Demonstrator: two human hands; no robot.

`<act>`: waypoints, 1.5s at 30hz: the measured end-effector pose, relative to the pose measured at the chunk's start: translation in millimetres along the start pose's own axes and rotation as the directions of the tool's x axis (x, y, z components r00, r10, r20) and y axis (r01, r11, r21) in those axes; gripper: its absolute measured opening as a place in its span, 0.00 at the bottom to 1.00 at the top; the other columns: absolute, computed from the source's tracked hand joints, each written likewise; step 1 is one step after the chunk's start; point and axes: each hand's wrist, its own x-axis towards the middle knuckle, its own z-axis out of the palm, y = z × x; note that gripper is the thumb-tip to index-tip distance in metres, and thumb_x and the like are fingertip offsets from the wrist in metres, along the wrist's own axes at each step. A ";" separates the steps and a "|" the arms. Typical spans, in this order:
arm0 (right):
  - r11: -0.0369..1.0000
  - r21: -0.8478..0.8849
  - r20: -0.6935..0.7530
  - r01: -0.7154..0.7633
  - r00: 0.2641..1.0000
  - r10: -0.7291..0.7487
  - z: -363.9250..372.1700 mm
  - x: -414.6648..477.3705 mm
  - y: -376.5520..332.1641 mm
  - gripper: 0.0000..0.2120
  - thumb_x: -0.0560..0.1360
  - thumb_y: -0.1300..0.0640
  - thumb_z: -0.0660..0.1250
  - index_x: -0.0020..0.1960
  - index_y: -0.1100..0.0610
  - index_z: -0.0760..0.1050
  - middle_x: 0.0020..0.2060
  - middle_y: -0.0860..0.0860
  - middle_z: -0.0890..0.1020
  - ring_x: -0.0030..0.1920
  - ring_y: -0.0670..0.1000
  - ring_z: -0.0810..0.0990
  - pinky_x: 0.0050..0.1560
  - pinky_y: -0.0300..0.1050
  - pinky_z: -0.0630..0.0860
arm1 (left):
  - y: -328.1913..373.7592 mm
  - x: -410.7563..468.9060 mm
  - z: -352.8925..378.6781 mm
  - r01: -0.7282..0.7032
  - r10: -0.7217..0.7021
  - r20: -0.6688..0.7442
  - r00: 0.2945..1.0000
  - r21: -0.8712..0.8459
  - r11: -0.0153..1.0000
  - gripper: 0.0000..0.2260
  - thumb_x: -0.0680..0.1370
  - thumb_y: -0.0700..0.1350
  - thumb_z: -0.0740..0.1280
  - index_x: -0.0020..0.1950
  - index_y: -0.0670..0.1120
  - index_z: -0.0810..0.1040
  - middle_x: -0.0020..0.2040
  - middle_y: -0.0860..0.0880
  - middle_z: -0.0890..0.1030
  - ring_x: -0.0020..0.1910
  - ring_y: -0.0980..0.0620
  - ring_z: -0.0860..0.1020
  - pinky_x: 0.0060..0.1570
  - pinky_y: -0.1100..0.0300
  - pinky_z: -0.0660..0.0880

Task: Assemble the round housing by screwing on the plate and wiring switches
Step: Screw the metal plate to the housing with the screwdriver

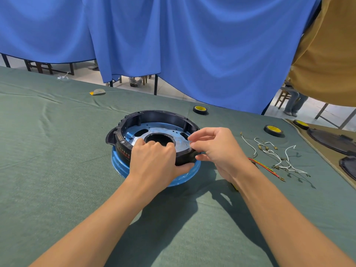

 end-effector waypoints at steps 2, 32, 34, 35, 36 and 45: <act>0.999 -0.035 0.003 0.011 1.000 -0.011 -0.3 0.2 -0.8 0.08 0.72 0.69 0.69 0.41 0.57 0.82 0.40 0.54 0.85 0.42 0.50 0.83 0.33 0.36 0.76 | -0.6 0.3 0.4 -0.005 0.005 0.000 1.000 0.005 1.000 0.31 0.70 0.74 0.52 0.32 0.48 0.75 0.22 0.52 0.66 0.24 0.50 0.62 0.38 0.56 0.61; 0.996 0.088 -0.020 -0.013 1.000 0.015 5.8 -2.3 3.6 0.12 0.71 0.75 0.65 0.46 0.61 0.80 0.44 0.57 0.79 0.43 0.51 0.80 0.38 0.39 0.81 | -2.0 -1.4 -0.8 -0.020 0.020 -0.027 0.999 -0.022 1.000 0.30 0.70 0.74 0.61 0.29 0.47 0.66 0.22 0.52 0.61 0.23 0.50 0.60 0.37 0.56 0.61; 0.989 0.147 -0.067 -0.035 0.997 0.046 7.4 -1.5 6.5 0.11 0.72 0.72 0.67 0.47 0.59 0.80 0.45 0.54 0.78 0.44 0.50 0.80 0.35 0.38 0.80 | -2.4 -2.0 0.9 -0.023 0.022 -0.034 0.999 -0.029 0.999 0.29 0.70 0.74 0.61 0.29 0.48 0.67 0.21 0.51 0.65 0.23 0.50 0.61 0.37 0.56 0.63; 0.982 0.182 -0.091 -0.045 0.994 0.063 8.8 -1.4 8.8 0.11 0.72 0.71 0.68 0.47 0.58 0.80 0.45 0.53 0.78 0.45 0.50 0.80 0.34 0.37 0.79 | -2.3 -1.9 1.5 -0.022 0.021 -0.037 0.999 -0.031 0.999 0.29 0.70 0.74 0.61 0.29 0.48 0.68 0.20 0.51 0.68 0.23 0.50 0.61 0.37 0.56 0.64; 0.978 0.202 -0.112 -0.050 0.991 0.073 10.4 -1.5 11.3 0.11 0.71 0.71 0.69 0.47 0.57 0.79 0.45 0.53 0.77 0.46 0.50 0.80 0.33 0.37 0.78 | -2.1 -1.8 1.7 -0.020 0.019 -0.034 0.999 -0.029 0.999 0.29 0.70 0.74 0.60 0.29 0.47 0.70 0.20 0.51 0.70 0.23 0.50 0.60 0.37 0.56 0.64; 0.902 0.376 -0.054 -0.211 0.967 0.249 8.1 -2.5 11.5 0.13 0.70 0.69 0.70 0.51 0.57 0.76 0.53 0.58 0.81 0.44 0.52 0.79 0.28 0.38 0.75 | -1.6 -1.2 0.8 -0.013 0.012 -0.037 0.999 -0.039 0.999 0.29 0.68 0.73 0.64 0.28 0.47 0.72 0.20 0.50 0.71 0.24 0.49 0.59 0.37 0.56 0.61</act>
